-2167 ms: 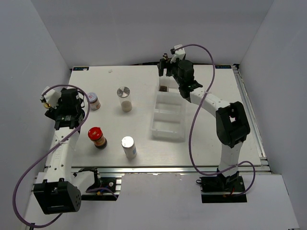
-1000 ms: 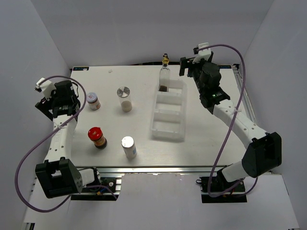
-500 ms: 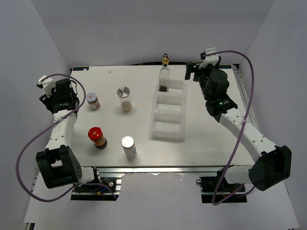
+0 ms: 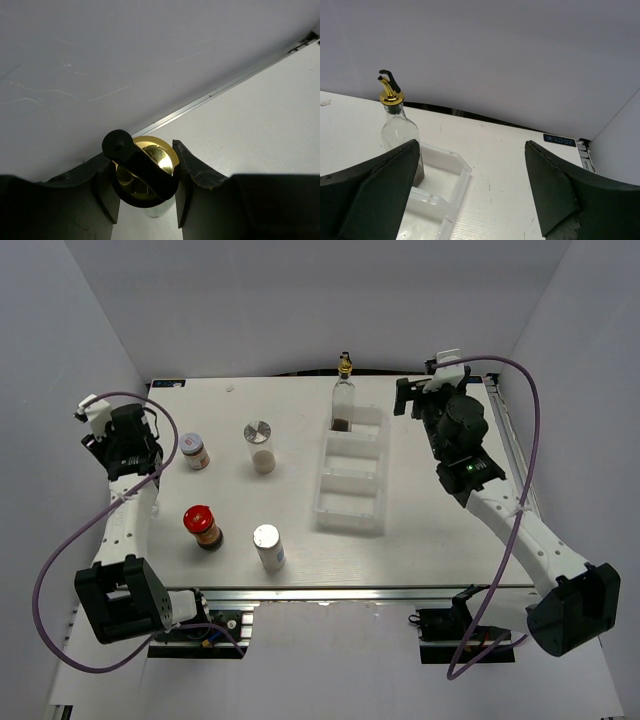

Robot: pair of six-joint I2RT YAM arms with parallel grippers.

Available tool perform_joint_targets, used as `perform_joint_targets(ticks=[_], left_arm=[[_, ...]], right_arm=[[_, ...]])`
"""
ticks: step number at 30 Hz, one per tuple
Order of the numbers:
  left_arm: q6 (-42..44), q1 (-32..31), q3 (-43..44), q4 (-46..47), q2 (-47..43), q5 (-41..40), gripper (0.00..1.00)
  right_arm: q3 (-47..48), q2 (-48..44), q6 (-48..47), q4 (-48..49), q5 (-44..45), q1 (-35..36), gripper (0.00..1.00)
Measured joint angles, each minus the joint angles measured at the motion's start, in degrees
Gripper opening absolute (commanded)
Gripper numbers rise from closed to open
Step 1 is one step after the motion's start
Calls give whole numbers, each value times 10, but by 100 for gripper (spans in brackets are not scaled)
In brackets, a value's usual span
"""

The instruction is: Organize the condiment bottles

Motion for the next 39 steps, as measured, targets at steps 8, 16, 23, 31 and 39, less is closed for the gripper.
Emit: perform_joint_targets(ticks=[8,16,23,31,39], left_arm=[[-17,1,83,-16,-45,83,0],[-63,-1,178,-7,-77,205,0],[-84,-83,195,-10,-74,330,0],[-71,-280,215,-16,-38,353,0],[-39,-392,218,-26,-13,322,0]], right_arm=[[4,-54,-28,-46,-100,-2,89],[103,-12,-63,-155,-344,10,89],[155,46,-81,-209,-475,67,89],[183,126,-95,-203,-487,165,89],[224,229,-67,-161,-411,190,89]])
